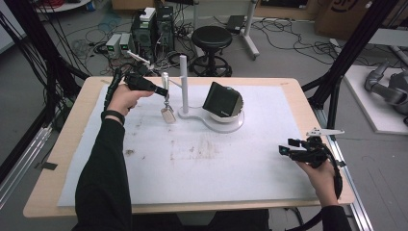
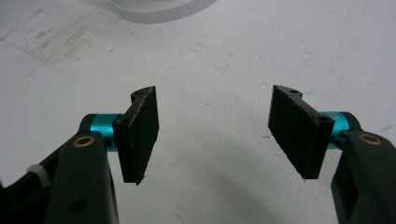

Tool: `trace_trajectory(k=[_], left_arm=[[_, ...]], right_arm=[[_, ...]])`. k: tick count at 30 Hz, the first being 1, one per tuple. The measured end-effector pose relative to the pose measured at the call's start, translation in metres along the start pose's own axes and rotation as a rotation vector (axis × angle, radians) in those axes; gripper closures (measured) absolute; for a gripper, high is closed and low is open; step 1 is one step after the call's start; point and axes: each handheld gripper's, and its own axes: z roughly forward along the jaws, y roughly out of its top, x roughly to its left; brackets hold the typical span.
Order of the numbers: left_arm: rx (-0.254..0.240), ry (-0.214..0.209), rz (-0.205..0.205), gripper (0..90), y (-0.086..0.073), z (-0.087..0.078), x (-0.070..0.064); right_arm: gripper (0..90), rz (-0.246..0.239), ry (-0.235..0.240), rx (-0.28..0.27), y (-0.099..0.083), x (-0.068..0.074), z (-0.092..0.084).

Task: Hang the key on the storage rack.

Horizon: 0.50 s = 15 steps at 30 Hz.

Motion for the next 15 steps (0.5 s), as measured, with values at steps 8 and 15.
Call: trace_trajectory(k=[8,15], left_arm=[[0.004,0.004,0.043,81.5,-0.001,-0.008,-0.012],[0.022,-0.016,0.181,81.5,-0.002,-0.007,-0.059]], right_arm=[[34.3,0.001,0.001,-0.002,0.001,0.001,0.000],[34.3,-0.005,-0.003,-0.008,0.002,0.002,-0.001]])
